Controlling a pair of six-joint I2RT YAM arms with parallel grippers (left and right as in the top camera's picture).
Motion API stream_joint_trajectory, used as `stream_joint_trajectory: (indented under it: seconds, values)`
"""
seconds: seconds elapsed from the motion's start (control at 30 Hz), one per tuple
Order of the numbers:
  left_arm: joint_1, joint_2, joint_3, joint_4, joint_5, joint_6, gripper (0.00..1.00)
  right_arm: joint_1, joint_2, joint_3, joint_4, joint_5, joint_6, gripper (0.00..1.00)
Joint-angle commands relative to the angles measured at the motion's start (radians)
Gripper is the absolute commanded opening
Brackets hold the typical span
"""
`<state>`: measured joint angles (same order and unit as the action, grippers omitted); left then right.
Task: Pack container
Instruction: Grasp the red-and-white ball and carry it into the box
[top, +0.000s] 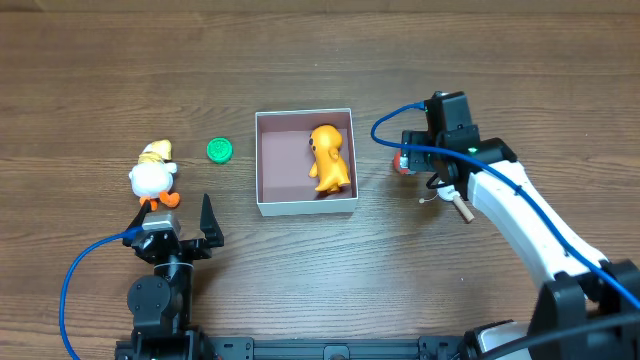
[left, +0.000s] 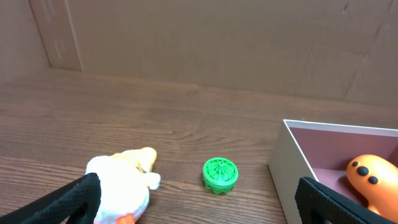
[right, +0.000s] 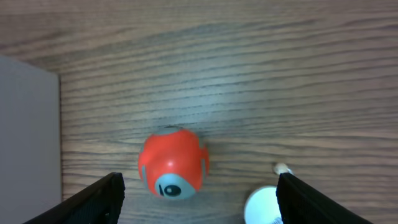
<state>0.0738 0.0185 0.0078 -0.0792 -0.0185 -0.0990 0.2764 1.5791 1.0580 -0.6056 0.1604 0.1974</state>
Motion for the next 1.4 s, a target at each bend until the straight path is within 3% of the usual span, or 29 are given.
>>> stream_joint_trajectory:
  seconds: [0.0,0.17,0.33,0.37,0.43,0.5,0.6,0.73,0.9,1.07,1.37]
  values:
    - [0.005,-0.007,-0.002,0.002,0.015,-0.009,1.0,-0.002,0.073,-0.018,0.042,-0.031,-0.044,0.81]
    - [0.005,-0.007,-0.002,0.002,0.016,-0.009,1.0,-0.002,0.175,-0.018,0.073,-0.031,-0.046,0.8]
    - [0.005,-0.007,-0.002,0.002,0.016,-0.009,1.0,-0.002,0.214,-0.017,0.077,-0.031,-0.046,0.73]
    - [0.005,-0.007,-0.002,0.002,0.015,-0.009,1.0,-0.002,0.214,-0.017,0.075,-0.031,-0.046,0.64]
    - [0.005,-0.007,-0.002,0.002,0.015,-0.009,1.0,-0.002,0.214,-0.017,0.074,-0.031,-0.046,0.62]
    - [0.005,-0.007,-0.002,0.002,0.016,-0.009,1.0,-0.002,0.214,-0.017,0.074,-0.031,-0.046,0.52]
    - [0.005,-0.007,-0.002,0.002,0.016,-0.009,1.0,-0.002,0.208,-0.011,0.057,-0.031,-0.046,0.29]
    - [0.005,-0.007,-0.002,0.002,0.015,-0.009,1.0,0.002,0.124,0.101,-0.091,-0.031,-0.045,0.21]
    - [0.005,-0.007,-0.002,0.002,0.016,-0.009,1.0,0.055,-0.007,0.206,-0.243,-0.032,-0.045,0.2]
    - [0.005,-0.007,-0.002,0.002,0.015,-0.009,1.0,0.205,-0.145,0.26,-0.37,-0.141,-0.04,0.2]
    - [0.005,-0.007,-0.002,0.002,0.016,-0.009,1.0,0.442,-0.135,0.256,-0.329,-0.185,-0.012,0.2]
